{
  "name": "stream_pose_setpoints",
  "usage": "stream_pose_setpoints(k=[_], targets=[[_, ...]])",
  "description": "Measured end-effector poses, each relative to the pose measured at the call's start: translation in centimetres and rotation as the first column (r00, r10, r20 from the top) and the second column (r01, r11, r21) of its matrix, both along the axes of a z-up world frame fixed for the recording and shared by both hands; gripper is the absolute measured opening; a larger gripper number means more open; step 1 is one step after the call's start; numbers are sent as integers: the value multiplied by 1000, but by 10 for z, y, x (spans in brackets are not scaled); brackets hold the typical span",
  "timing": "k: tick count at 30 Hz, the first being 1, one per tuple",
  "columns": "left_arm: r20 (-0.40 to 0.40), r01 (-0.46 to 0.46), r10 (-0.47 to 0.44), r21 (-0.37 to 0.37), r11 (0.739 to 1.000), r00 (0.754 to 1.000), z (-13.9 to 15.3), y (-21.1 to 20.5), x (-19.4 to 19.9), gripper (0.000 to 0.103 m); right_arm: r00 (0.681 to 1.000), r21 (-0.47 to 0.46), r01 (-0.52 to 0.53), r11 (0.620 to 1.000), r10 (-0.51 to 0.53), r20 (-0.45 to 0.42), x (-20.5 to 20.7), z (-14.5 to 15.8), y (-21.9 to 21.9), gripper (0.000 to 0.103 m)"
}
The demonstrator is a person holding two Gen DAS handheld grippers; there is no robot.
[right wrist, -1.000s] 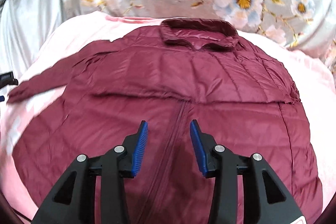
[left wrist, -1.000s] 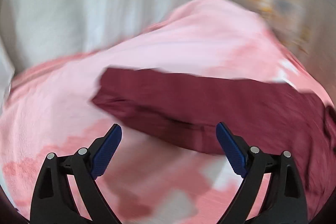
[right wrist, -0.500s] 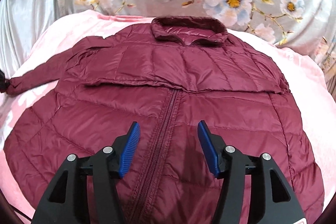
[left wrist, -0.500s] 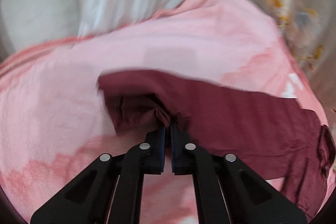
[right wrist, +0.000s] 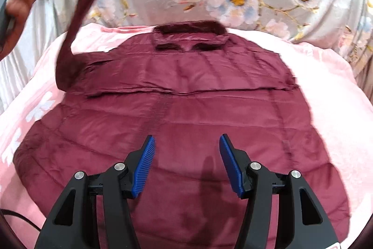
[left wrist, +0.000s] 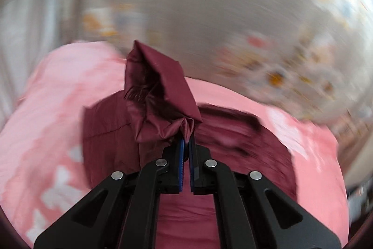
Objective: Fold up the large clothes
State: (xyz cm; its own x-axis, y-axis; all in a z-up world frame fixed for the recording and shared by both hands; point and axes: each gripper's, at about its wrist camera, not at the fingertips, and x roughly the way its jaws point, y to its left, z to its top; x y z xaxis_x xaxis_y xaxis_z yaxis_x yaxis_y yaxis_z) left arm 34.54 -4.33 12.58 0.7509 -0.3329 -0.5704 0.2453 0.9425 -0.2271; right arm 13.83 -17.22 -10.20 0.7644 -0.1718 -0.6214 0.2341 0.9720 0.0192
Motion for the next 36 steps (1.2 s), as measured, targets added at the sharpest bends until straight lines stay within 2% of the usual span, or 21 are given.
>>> stream_pose_setpoints(k=[1,2,4,5,6,9,12,16,18,22,28,30,31,32,34,36], targets=[[-2,44,-44,15,999,999,-4,-26,-6,5,1000,-6,19,1000,-19,-4,-3,0,-10,56],[-13,79,-79,20,997,997,-10,-43,-10,12,999,-8,31,999,-31,-7,-6,0,-17,56],[-48,146,-145,23,989,988,-28,-74,-20,36,998,-11,66,998,-66,-8,-10,0,-35,56],[-57,158,-156,26,987,986,-36,-83,-24,57,997,-10,80,997,-80,-9,-11,1,-43,57],[-56,160,-158,26,987,986,-40,-86,-27,66,996,-10,89,996,-89,-8,-12,1,-50,58],[-46,141,-140,24,990,989,-51,-74,-32,67,995,19,104,994,-104,5,-8,8,-72,63],[-49,102,-103,-26,994,993,-50,-47,-26,74,995,55,93,994,-94,22,7,17,-82,64],[-53,-36,37,5,999,998,-55,8,-2,74,998,147,60,987,-64,22,48,24,-93,64],[-93,-103,104,16,995,990,-67,37,13,74,998,176,56,983,-60,16,67,25,-96,64],[-209,-208,197,-31,978,958,-100,97,34,74,999,269,48,962,-46,-16,111,18,-102,64],[-324,-250,202,-113,962,924,-137,132,42,74,996,359,57,932,-27,-89,158,-5,-97,63],[-341,-254,196,-135,958,919,-142,135,43,74,996,365,49,930,-16,-92,166,-9,-93,41],[-346,-256,195,-143,956,918,-143,136,44,74,996,357,33,933,-1,-90,170,-6,-91,12],[-347,-258,194,-148,955,918,-143,136,44,74,997,352,26,936,2,-79,172,0,-92,3],[-343,-255,190,-154,955,920,-140,136,44,74,1000,333,27,943,-21,-21,167,20,-98,3],[-339,-251,186,-159,955,922,-138,135,46,74,997,275,48,960,-63,46,158,47,-109,3]])
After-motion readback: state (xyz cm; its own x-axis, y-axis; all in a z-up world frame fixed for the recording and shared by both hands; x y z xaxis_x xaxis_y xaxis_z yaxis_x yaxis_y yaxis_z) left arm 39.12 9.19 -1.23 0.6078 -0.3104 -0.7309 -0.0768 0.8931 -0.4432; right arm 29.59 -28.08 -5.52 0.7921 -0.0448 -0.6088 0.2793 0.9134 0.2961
